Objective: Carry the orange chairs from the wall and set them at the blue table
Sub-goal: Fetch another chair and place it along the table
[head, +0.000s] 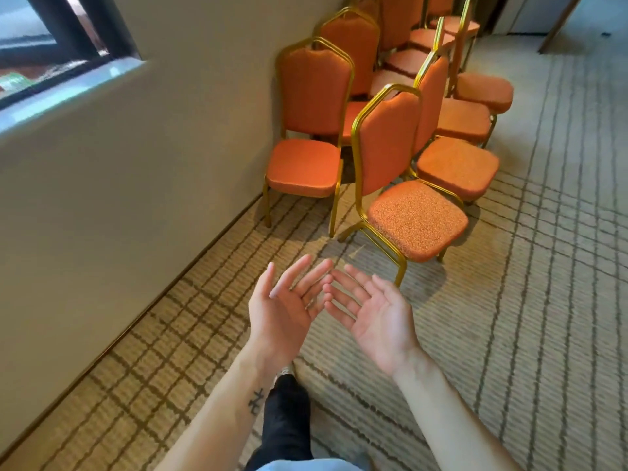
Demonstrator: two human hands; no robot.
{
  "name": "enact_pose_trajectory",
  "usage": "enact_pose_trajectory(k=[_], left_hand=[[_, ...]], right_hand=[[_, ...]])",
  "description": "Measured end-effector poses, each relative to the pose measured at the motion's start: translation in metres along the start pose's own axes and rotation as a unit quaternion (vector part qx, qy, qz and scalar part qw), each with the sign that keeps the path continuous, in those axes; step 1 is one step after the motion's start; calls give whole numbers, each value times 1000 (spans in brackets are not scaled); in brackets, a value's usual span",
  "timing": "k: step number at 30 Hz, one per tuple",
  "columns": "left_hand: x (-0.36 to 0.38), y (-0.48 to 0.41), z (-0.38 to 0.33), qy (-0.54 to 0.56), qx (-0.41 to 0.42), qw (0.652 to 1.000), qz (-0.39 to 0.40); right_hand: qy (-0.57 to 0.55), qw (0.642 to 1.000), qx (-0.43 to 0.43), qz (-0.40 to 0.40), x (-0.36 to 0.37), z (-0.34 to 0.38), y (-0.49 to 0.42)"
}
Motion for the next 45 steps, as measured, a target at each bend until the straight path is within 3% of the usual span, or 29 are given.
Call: enact_pose_trajectory(k=[7,15,32,45], left_hand=[[12,-131,-71,26,-24,999,39],[39,-244,-114,12,-48,996,77],[175,-510,-113,-32,-67,994,77],[244,-642,-90,-67,-138,981,116]], right_hand=[[11,999,-38,-16,79,66,-93],[-16,997,-67,-40,119,131,-175],[-62,992,-99,-45,120,365,-369],[-104,982,-123,-104,95,457,-442]])
Point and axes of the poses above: each hand's wrist, its own y-axis away from the middle knuckle, its own x-axis out of the palm, z = x × y, the point moved 4 cm from there along -y, towards the middle knuckle, and after that the axes turned 12 degrees about x, right-handed, at the moved point
